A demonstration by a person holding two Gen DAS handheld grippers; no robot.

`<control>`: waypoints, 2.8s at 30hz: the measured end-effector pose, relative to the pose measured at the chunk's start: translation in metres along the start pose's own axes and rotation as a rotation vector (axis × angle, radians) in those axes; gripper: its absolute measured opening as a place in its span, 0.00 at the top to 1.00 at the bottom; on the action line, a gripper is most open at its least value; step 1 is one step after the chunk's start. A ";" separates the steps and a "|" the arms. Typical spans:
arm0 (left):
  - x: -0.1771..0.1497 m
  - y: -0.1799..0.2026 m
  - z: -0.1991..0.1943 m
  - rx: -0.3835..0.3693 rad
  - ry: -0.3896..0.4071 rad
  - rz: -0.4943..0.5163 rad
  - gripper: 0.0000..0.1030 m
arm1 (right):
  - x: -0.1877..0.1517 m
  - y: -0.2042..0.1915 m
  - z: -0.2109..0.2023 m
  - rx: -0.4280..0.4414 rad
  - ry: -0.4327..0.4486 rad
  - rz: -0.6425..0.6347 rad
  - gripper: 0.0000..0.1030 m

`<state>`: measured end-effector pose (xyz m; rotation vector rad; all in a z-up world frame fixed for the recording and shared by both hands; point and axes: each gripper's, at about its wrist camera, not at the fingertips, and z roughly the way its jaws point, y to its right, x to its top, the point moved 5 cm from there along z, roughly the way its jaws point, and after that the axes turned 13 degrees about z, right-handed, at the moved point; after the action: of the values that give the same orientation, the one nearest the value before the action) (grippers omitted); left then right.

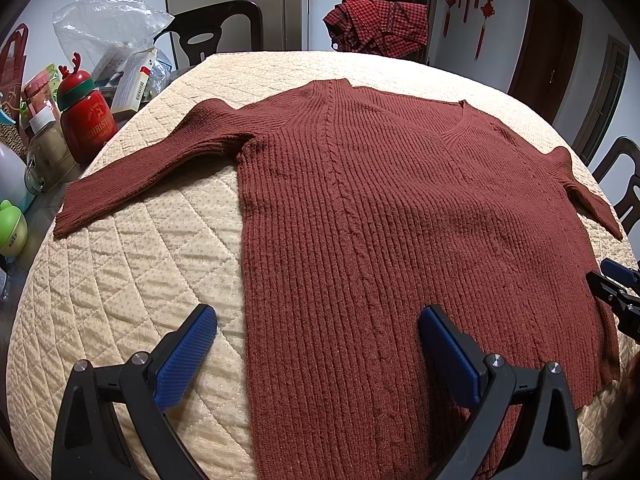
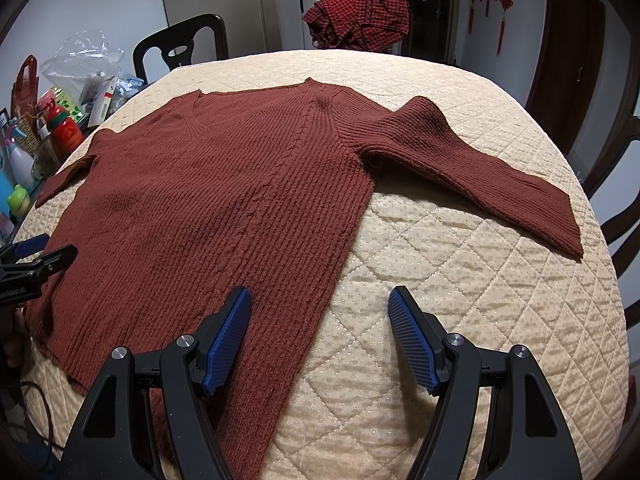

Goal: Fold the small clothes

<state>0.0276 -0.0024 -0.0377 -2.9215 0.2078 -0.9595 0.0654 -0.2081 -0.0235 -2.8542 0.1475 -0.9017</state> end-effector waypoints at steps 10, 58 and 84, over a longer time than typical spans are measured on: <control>0.000 0.000 0.000 0.001 0.001 0.001 0.00 | -0.001 0.000 0.001 0.000 0.000 0.000 0.31; 0.000 -0.004 0.001 0.003 0.005 0.001 0.00 | 0.000 0.000 0.000 -0.001 0.000 -0.001 0.30; 0.000 -0.004 0.000 0.003 0.007 0.002 0.00 | -0.001 0.000 0.000 -0.004 0.000 -0.004 0.29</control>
<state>0.0280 0.0012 -0.0377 -2.9149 0.2088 -0.9694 0.0649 -0.2079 -0.0238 -2.8596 0.1436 -0.9032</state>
